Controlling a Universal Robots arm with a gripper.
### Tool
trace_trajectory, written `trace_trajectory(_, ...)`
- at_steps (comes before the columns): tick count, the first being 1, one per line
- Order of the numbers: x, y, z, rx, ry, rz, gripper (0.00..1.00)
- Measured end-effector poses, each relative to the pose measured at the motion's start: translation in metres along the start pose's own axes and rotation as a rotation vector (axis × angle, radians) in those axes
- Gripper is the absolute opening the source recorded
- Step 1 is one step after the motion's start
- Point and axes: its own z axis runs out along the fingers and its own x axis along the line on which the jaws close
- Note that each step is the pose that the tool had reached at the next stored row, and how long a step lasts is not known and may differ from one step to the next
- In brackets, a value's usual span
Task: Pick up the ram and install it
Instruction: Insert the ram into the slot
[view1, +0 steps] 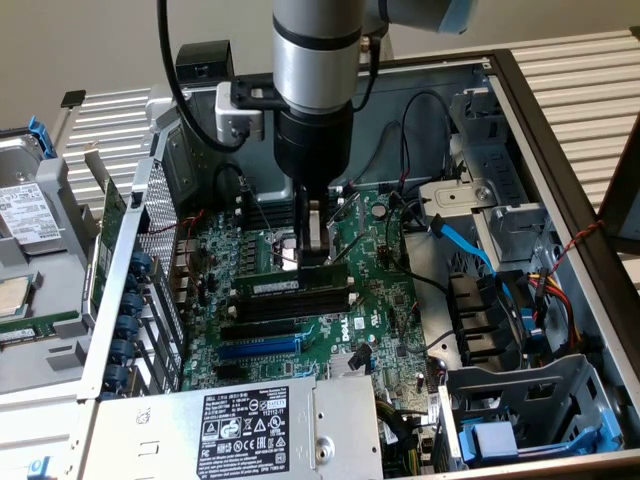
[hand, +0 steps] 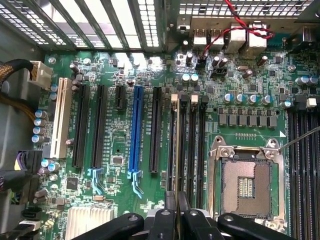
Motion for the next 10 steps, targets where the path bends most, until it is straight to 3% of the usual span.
trace_trajectory(3, -0.0005, 0.0008, 0.0011, 0.0020, 0.0063, 0.001, 0.13)
trace_trajectory(10, -0.0006, 0.0007, 0.0035, 0.0045, 0.0070, 0.001, 0.13)
